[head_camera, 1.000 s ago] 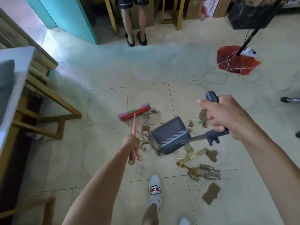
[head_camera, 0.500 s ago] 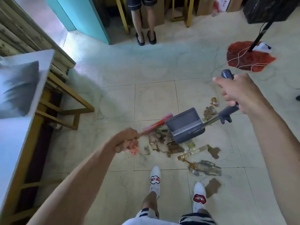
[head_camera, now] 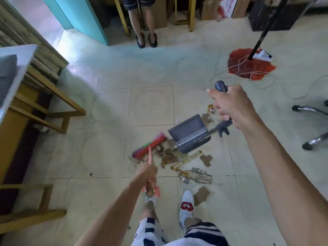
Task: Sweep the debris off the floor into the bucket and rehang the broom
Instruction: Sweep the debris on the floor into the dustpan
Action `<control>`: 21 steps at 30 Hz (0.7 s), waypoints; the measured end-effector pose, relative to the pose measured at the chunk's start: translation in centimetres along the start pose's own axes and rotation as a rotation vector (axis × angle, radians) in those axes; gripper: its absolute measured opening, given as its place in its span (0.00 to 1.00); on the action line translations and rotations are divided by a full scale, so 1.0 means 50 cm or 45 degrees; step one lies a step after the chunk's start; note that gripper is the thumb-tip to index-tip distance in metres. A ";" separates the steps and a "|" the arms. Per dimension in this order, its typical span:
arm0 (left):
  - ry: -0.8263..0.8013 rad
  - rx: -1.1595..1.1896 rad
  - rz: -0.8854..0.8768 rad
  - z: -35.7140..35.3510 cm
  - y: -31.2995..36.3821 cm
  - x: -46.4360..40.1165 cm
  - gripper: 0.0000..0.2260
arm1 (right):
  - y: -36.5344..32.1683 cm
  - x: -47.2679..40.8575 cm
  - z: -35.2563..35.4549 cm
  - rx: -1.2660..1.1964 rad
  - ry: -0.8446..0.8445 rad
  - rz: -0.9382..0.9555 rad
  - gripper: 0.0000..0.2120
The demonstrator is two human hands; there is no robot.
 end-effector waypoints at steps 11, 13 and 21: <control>0.099 0.142 -0.112 0.233 0.161 0.006 0.12 | 0.003 -0.048 0.111 0.004 0.141 -0.040 0.14; 0.134 0.051 -0.124 0.254 0.222 -0.034 0.10 | 0.014 -0.066 0.117 0.000 0.153 -0.072 0.14; 0.093 -0.224 -0.385 0.193 0.529 -0.208 0.12 | 0.051 -0.179 0.094 0.158 0.261 -0.190 0.14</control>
Point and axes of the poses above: each hand's wrist, its own x-axis away from the middle knuckle, its own z-axis out of the back of the hand, y = z × x, the point moved 5 cm from there along -x, towards the middle knuckle, and after that the axes turned 4 degrees about y, right-handed, at the moved point
